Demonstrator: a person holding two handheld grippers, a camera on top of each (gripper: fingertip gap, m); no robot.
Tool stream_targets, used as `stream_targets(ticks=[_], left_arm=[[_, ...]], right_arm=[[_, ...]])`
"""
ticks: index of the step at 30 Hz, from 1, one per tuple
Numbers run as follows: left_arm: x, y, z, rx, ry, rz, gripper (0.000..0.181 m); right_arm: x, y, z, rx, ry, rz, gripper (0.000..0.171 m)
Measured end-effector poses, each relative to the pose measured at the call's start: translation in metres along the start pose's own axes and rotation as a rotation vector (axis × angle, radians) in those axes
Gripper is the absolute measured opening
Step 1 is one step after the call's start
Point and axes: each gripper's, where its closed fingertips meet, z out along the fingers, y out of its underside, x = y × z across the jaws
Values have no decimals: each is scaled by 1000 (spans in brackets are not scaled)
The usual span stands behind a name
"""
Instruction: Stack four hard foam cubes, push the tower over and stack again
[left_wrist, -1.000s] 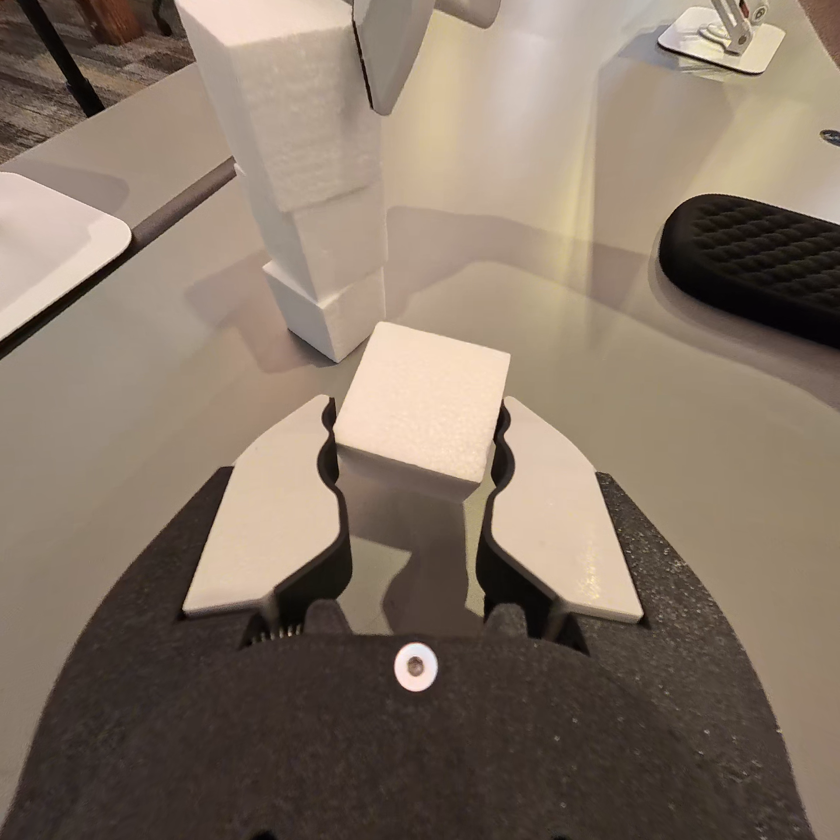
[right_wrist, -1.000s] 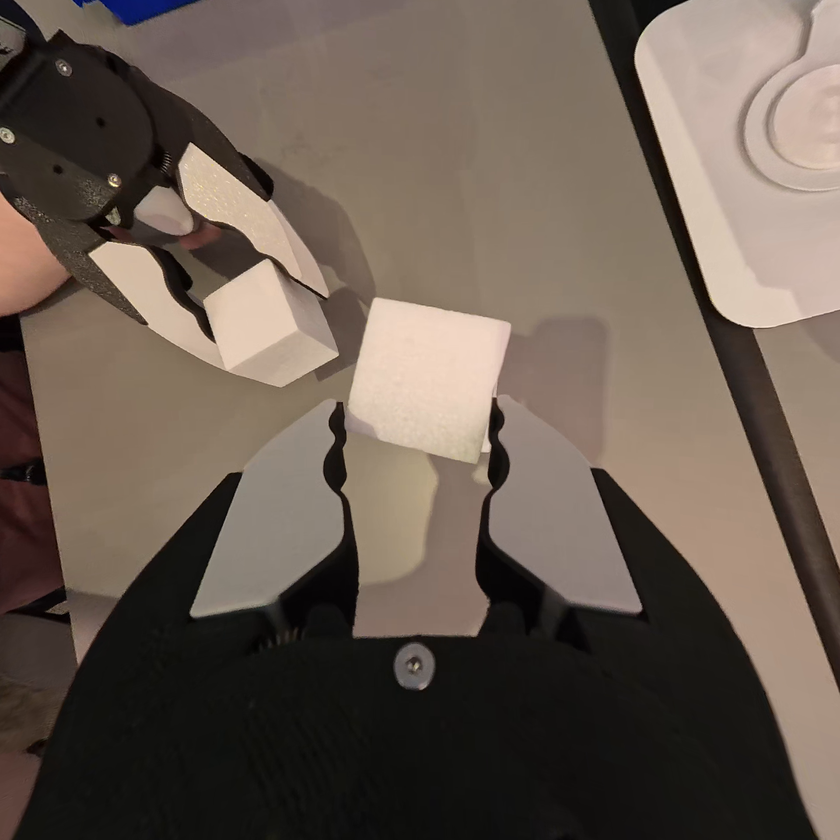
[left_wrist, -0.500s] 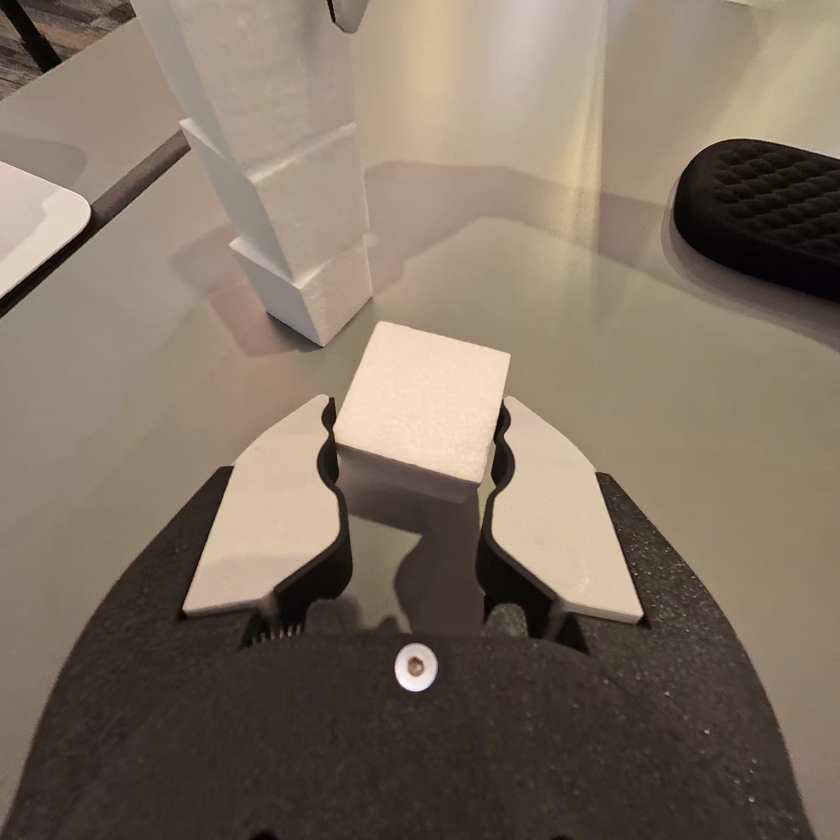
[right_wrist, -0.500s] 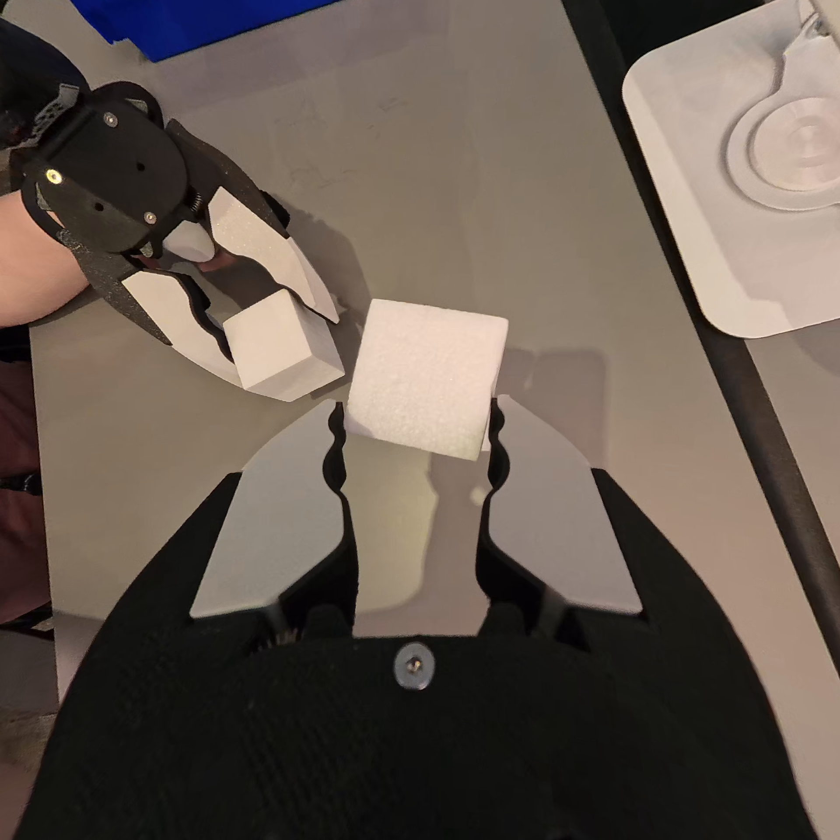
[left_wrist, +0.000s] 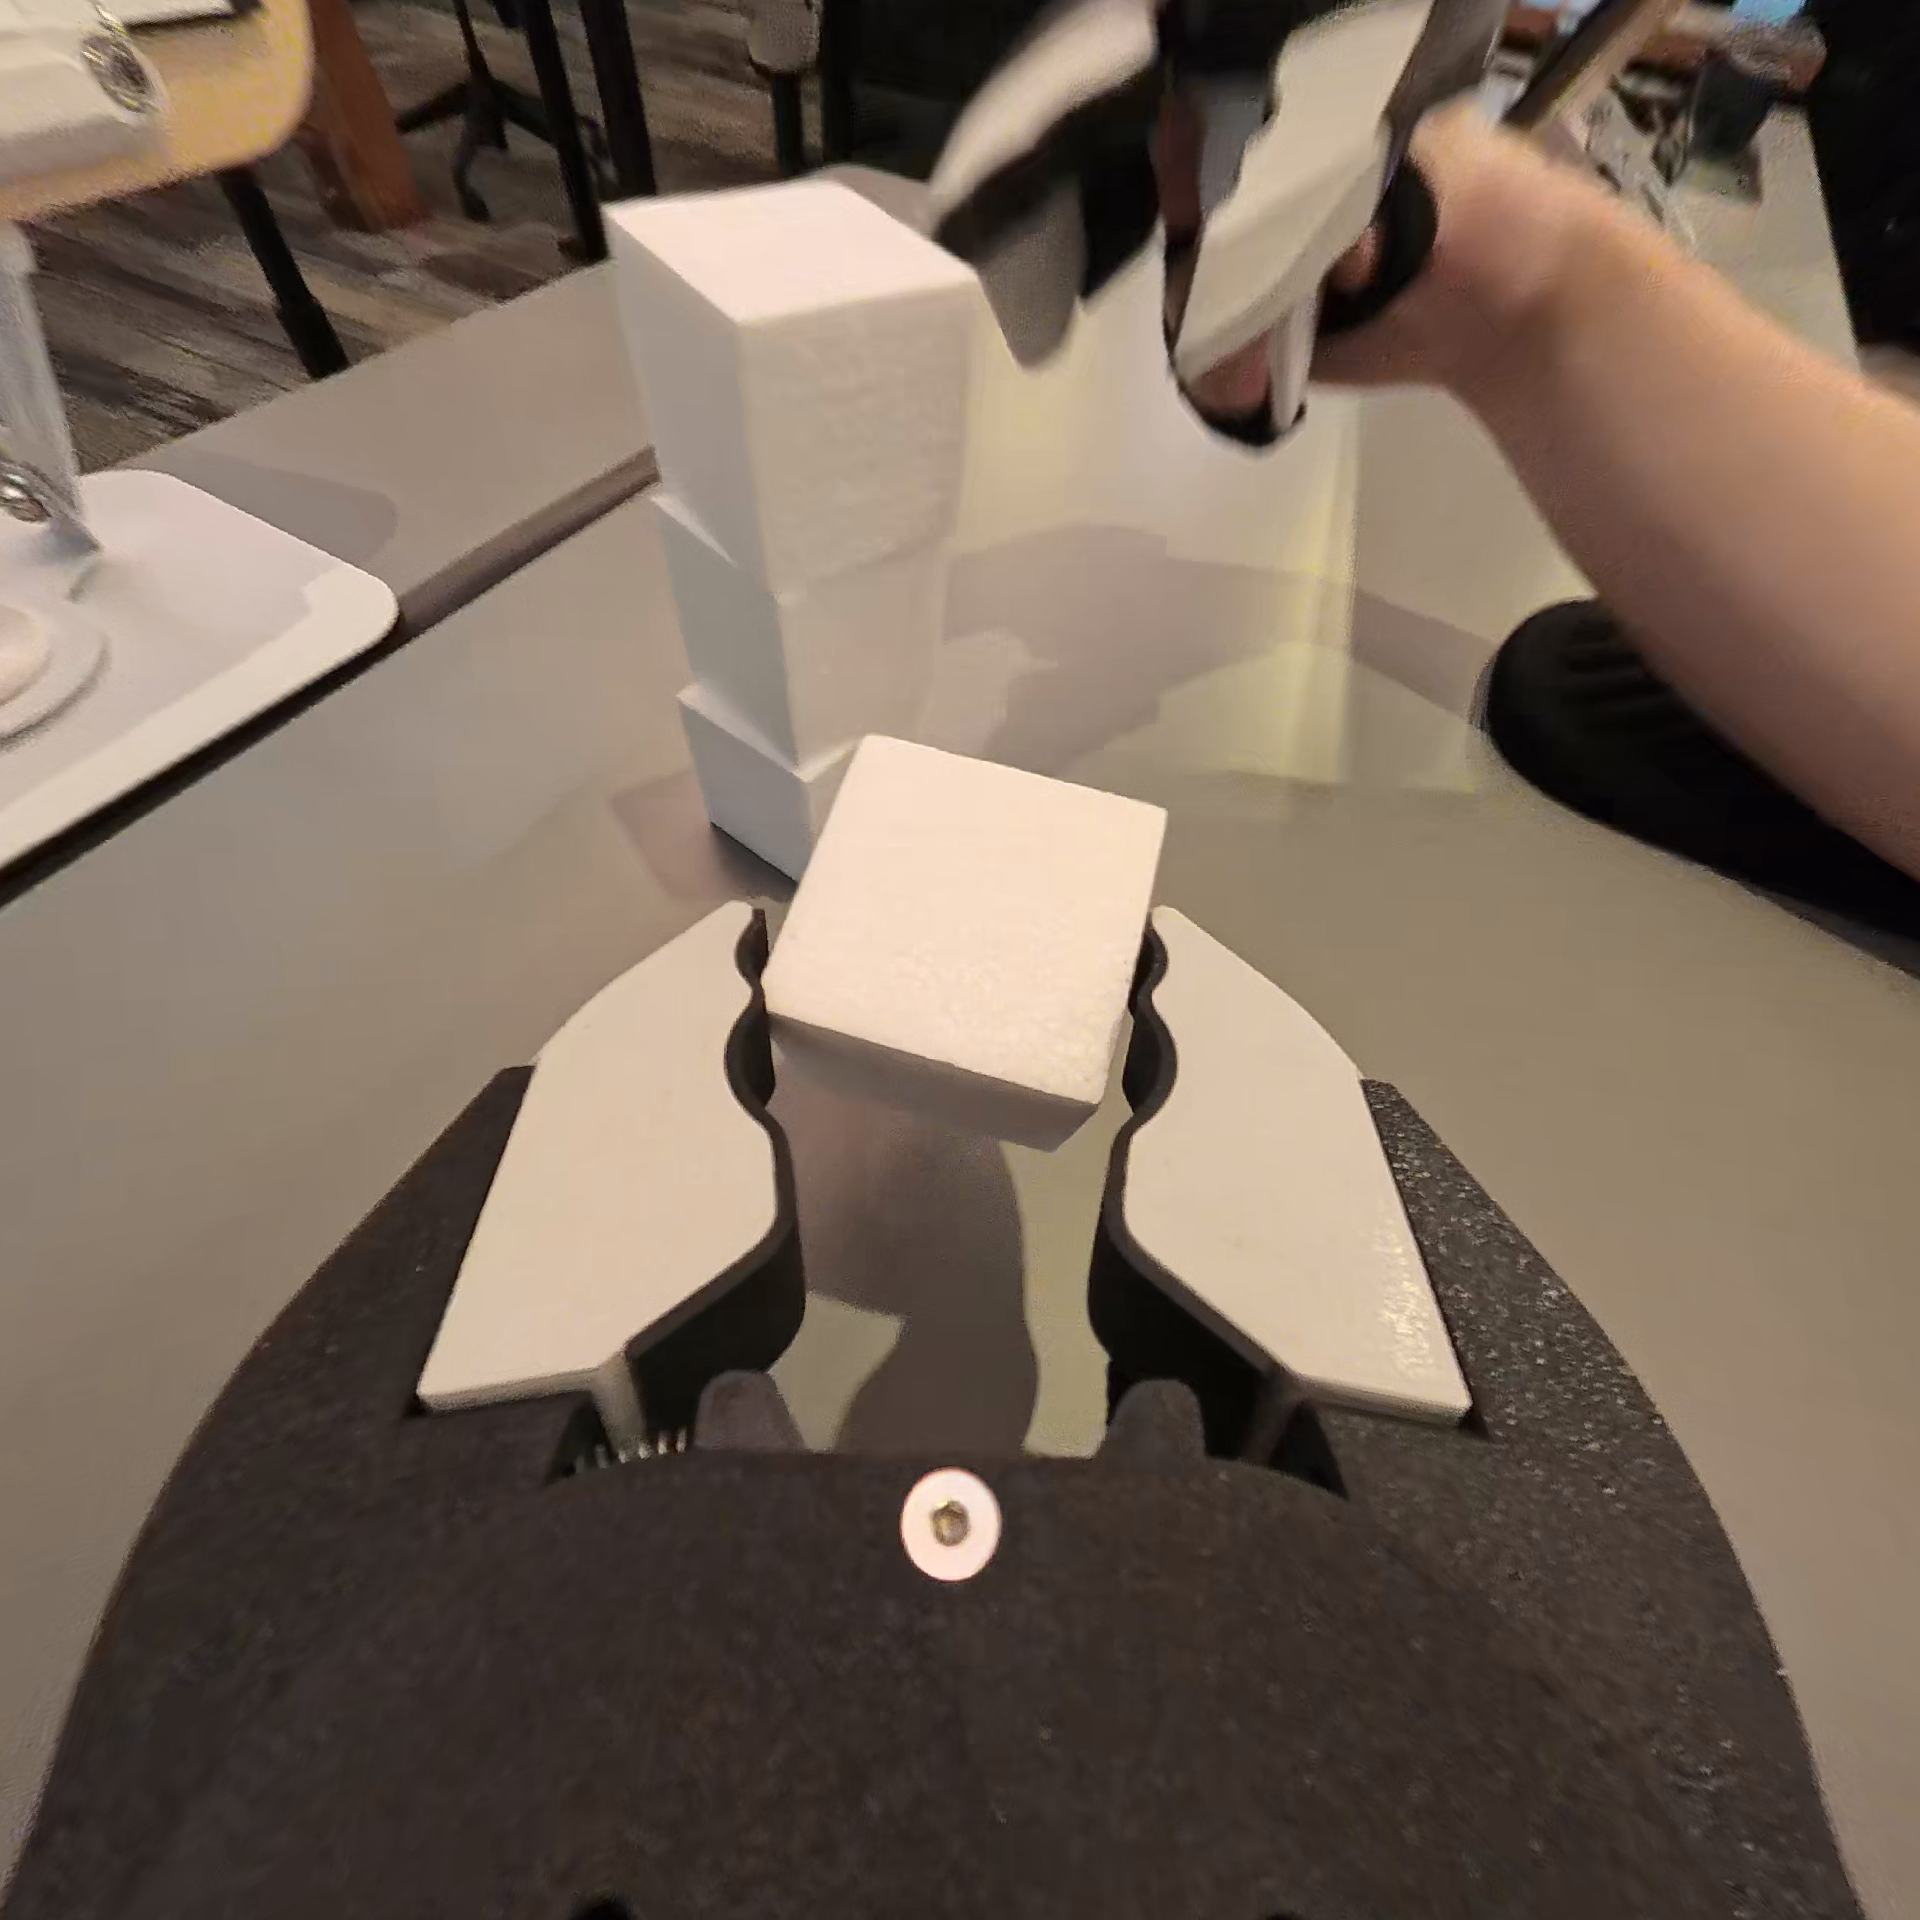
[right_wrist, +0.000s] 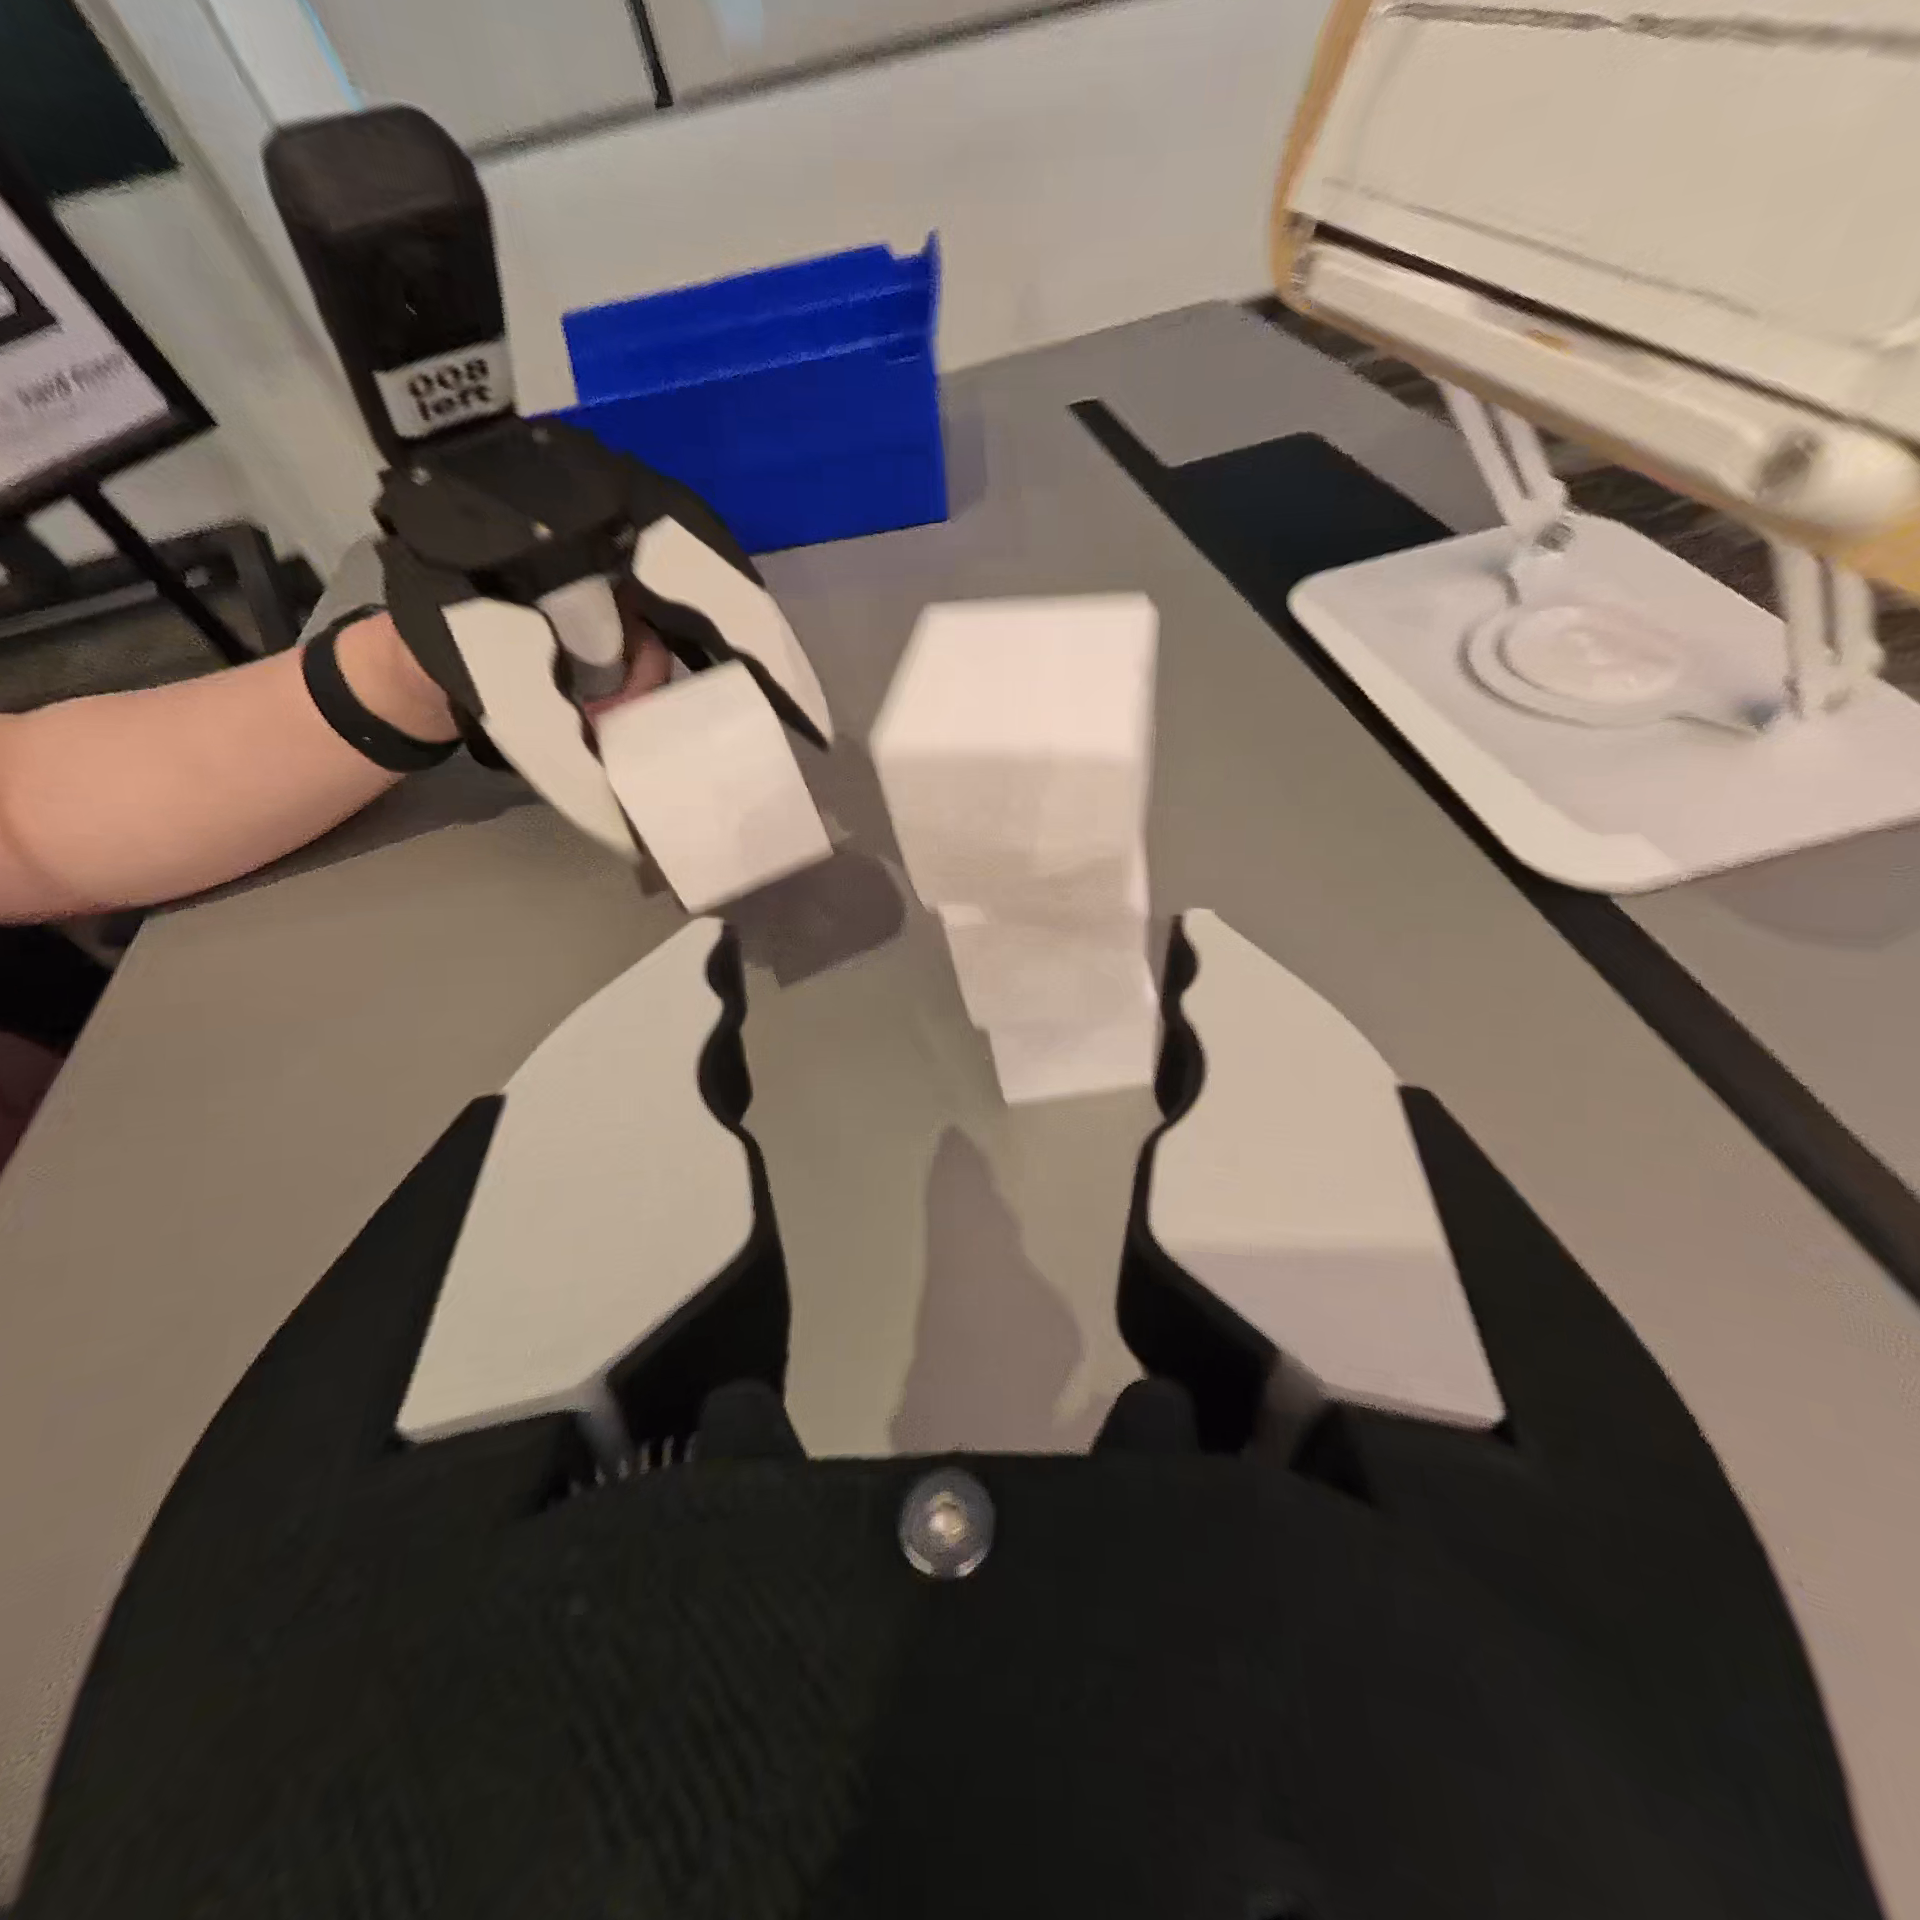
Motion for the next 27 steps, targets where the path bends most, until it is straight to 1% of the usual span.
stream_targets(ticks=[1, 2, 3, 4, 5, 6, 9, 11, 12, 14, 16, 17, 20, 23, 27], left_arm=[[-3, -3, -3, 17, -8, -15, 66], [-4, -5, -5, 29, -7, -36, 66], [-3, -8, -8, 38, -1, -57, 66], [-3, -11, -11, 44, -12, -77, 66], [-6, -16, -14, 51, -48, -95, 66], [-9, -23, -18, 64, -96, -110, 66], [-12, -47, -27, 121, -185, -182, 66], [-17, -63, -27, 131, -237, -294, 66], [-20, -71, -26, 119, -264, -353, 66], [-19, -99, -22, 139, -283, -412, 66], [-19, -128, -14, 177, -333, -405, 66], [-18, -134, -6, 153, -367, -389, 66], [-21, -139, 22, 31, -472, -343, 66], [-26, -140, 42, -11, -561, -325, 66], [-28, -137, 56, -53, -641, -280, 66]], right_arm=[[14, 16, -10, 17, 28, 61, 70], [28, 31, -19, 15, 53, 159, 69], [35, 39, -28, 47, 41, 254, 70], [36, 37, -37, 135, -8, 315, 63], [35, 31, -46, 237, -50, 344, 47], [39, 27, -55, 305, -44, 354, 39], [59, 24, -70, 330, 122, 297, 49], [69, 18, -79, 360, 217, 250, 56], [72, 15, -84, 384, 250, 241, 57], [78, 16, -91, 408, 293, 250, 56], [84, 23, -92, 394, 318, 286, 55], [87, 27, -92, 387, 326, 304, 55], [94, 32, -90, 388, 348, 356, 57], [91, 30, -88, 388, 336, 346, 58], [87, 29, -84, 367, 338, 320, 58]])
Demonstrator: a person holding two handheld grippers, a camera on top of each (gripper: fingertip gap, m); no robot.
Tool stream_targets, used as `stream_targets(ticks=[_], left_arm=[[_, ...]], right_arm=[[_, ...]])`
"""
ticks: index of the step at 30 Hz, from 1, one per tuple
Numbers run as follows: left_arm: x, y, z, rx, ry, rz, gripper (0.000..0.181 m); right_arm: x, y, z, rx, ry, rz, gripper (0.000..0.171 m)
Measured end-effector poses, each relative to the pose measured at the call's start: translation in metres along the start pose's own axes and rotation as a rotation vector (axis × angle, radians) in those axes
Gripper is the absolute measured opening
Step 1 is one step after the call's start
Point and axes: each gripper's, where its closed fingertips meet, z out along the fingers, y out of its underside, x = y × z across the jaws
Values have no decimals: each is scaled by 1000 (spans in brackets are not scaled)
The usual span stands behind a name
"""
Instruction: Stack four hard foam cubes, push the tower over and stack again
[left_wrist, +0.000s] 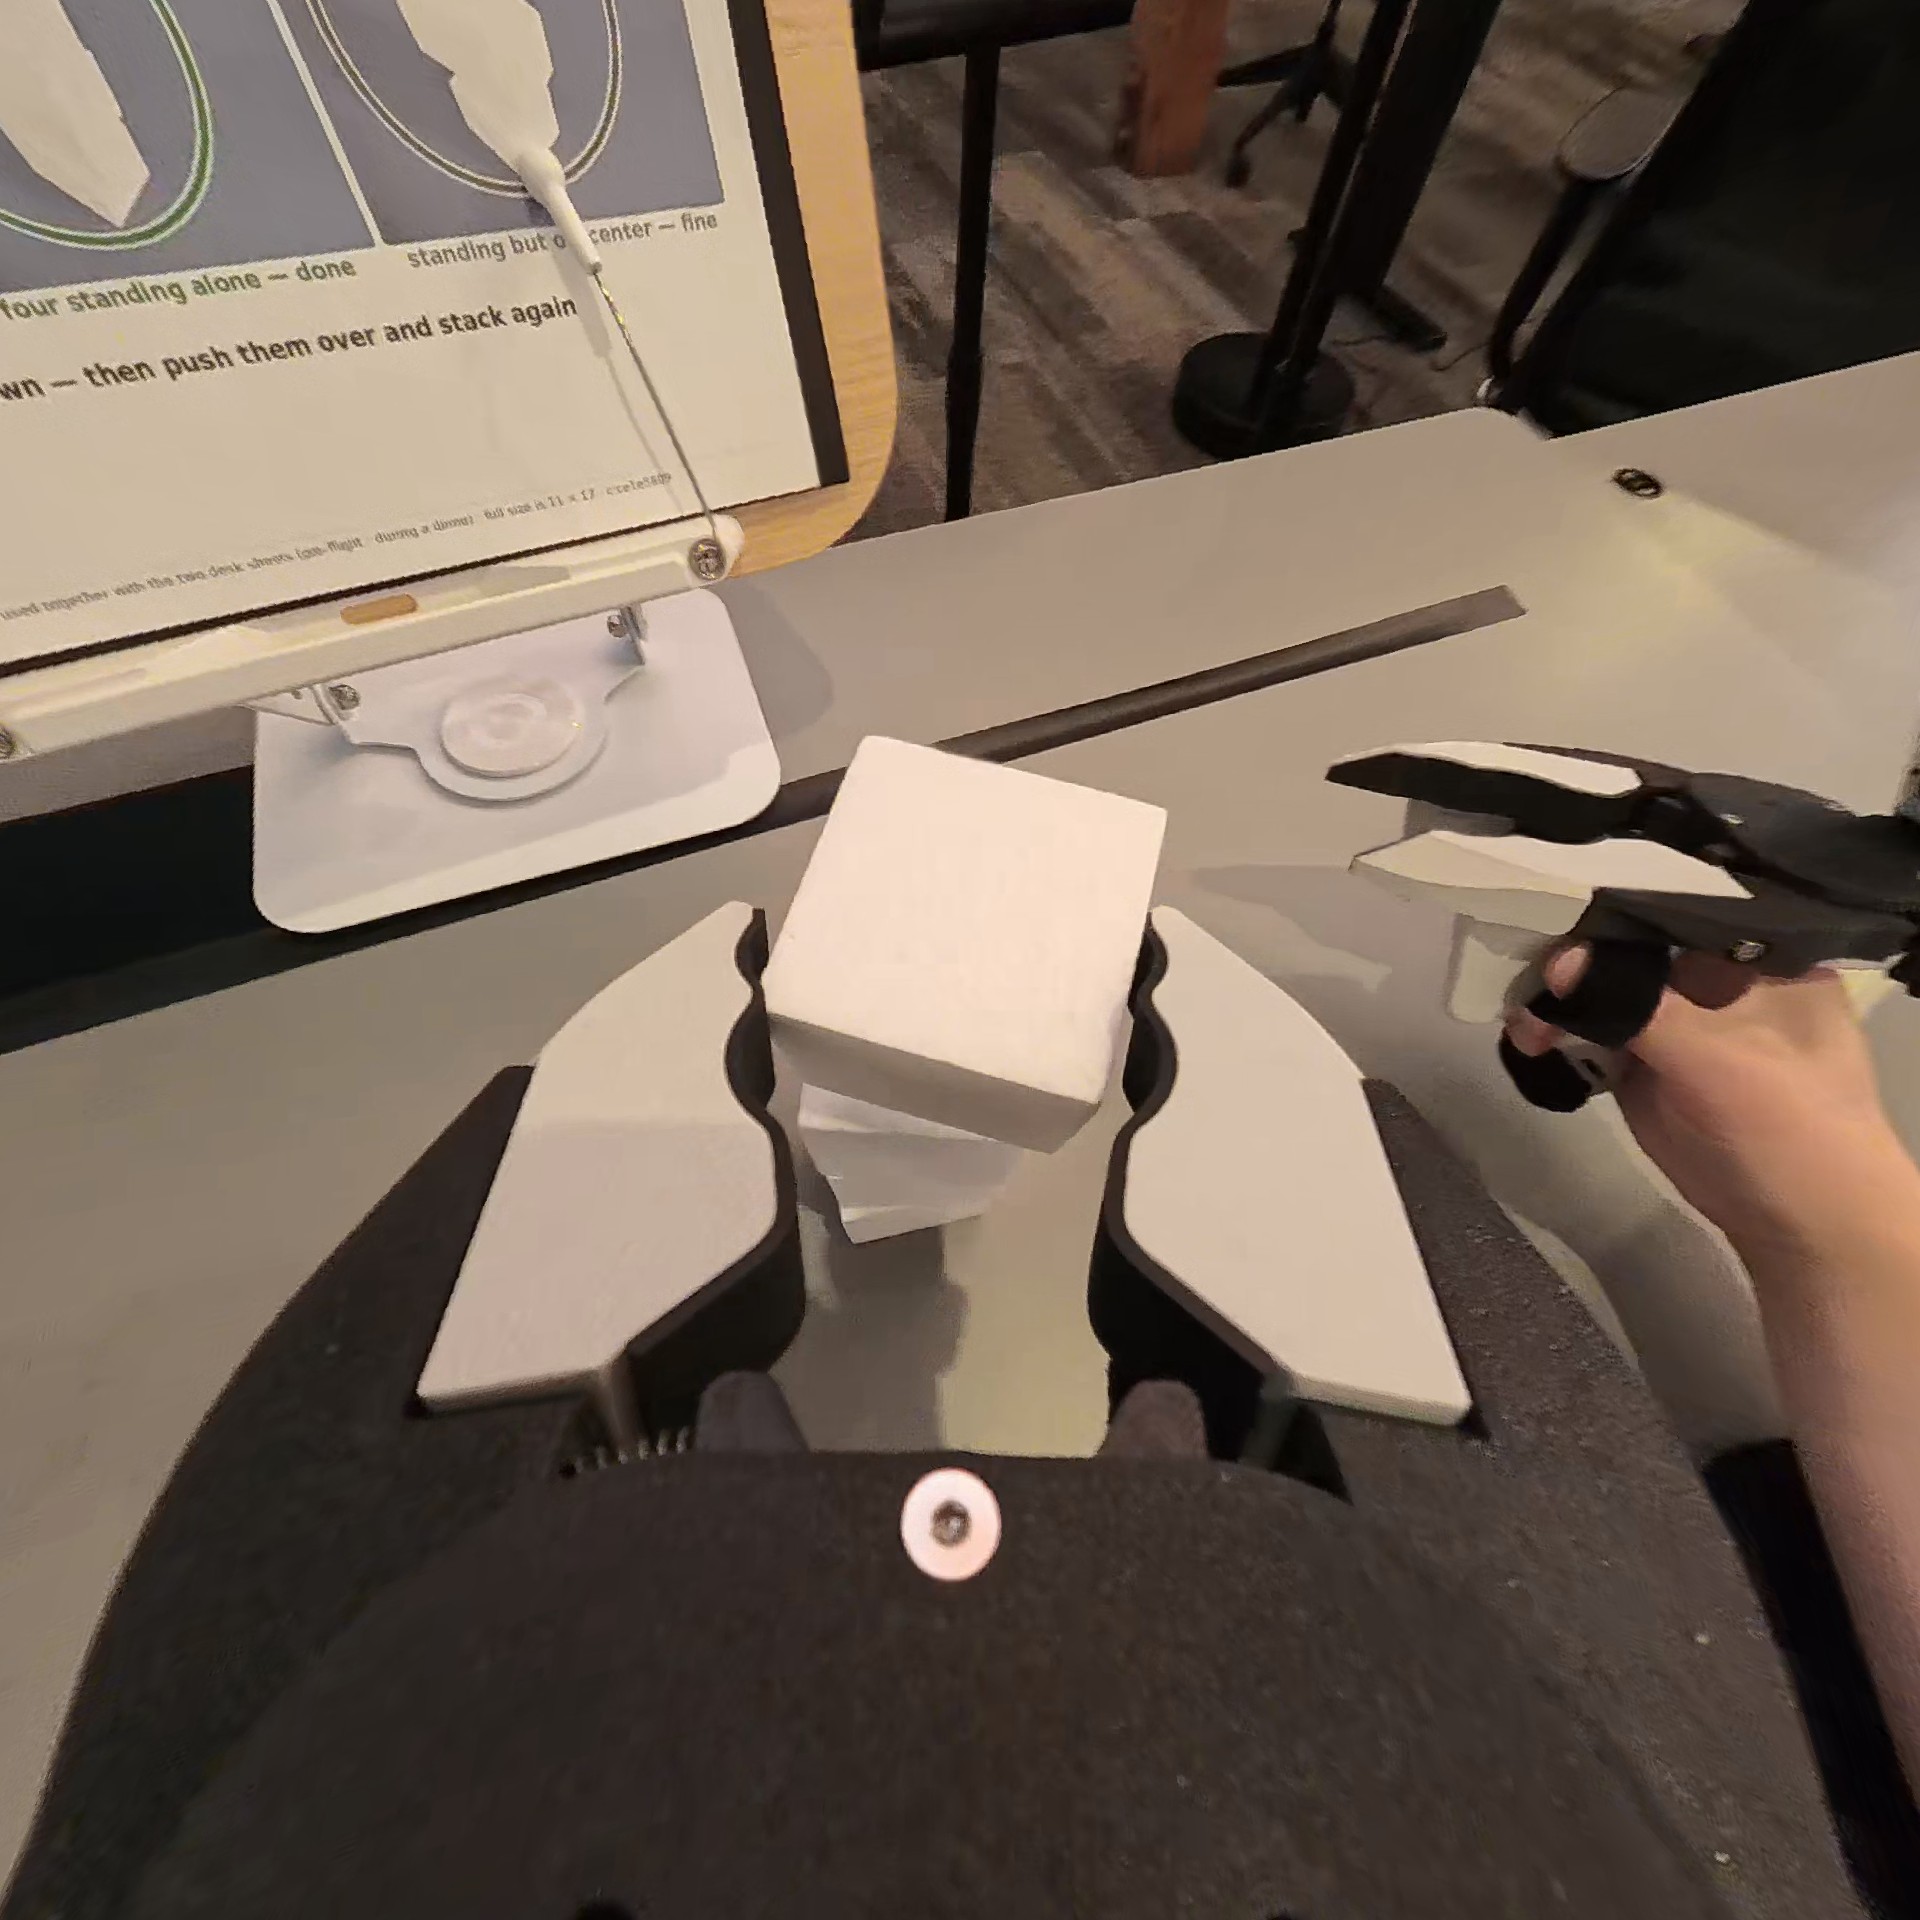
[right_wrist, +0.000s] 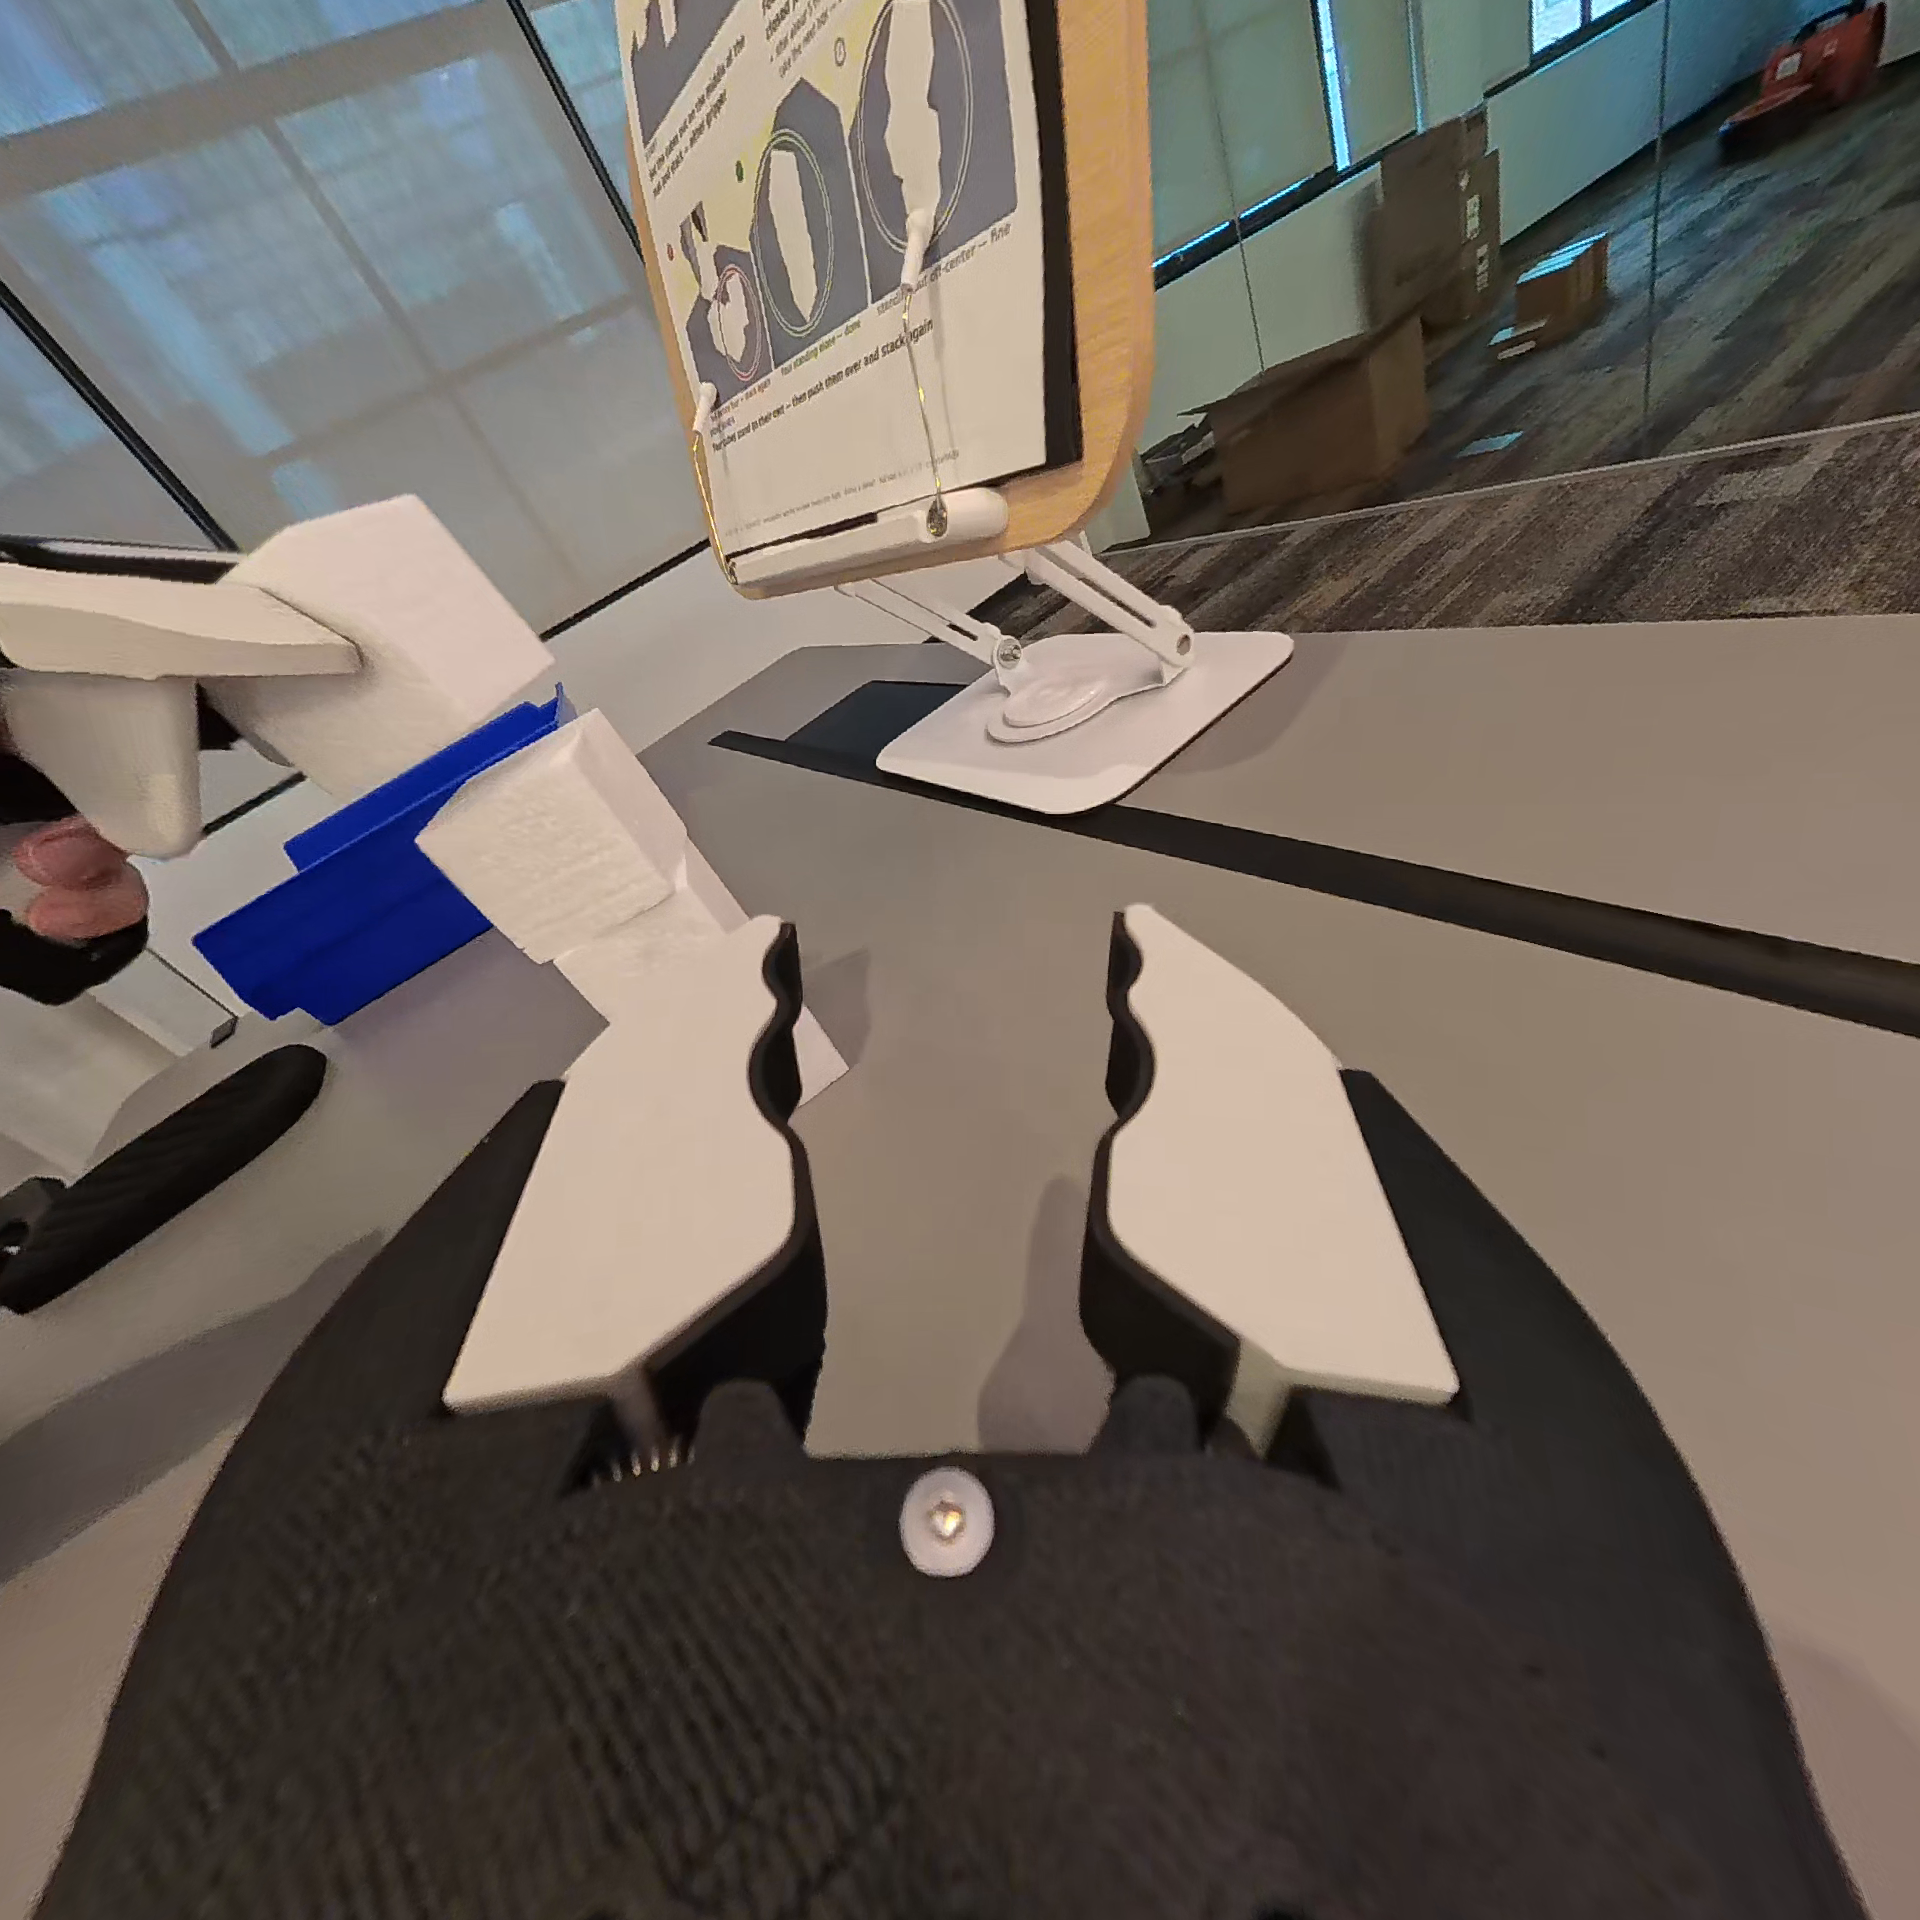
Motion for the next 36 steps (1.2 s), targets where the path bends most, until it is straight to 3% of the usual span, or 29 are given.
stream_targets(ticks=[6, 15, 19, 24, 28, 32, 35, 36], left_arm=[[-4, 0, 2, 5, -90, 45, 66], [-10, 10, 14, -17, -190, 93, 66], [-12, 17, 16, -34, -203, 83, 91], [-8, 1, -12, 69, -129, 30, 95], [-30, -12, -47, 151, -92, 28, 95], [-91, -24, -76, 299, -168, 71, 82], [-126, -17, -78, 316, -116, 155, 64], [-137, -12, -74, 290, -103, 179, 62]], right_arm=[[-8, 14, 13, -84, -30, -23, 60], [-10, 5, 9, -25, -66, 30, 60], [-10, 6, 9, -30, -71, 37, 60], [-9, 16, 13, -89, -61, 9, 60], [-13, 21, 14, -133, -61, -41, 60], [-28, 12, 10, -161, -68, -197, 39], [-40, -5, 6, -89, -69, -310, 24], [-49, -9, 4, -70, -112, -325, 8]])
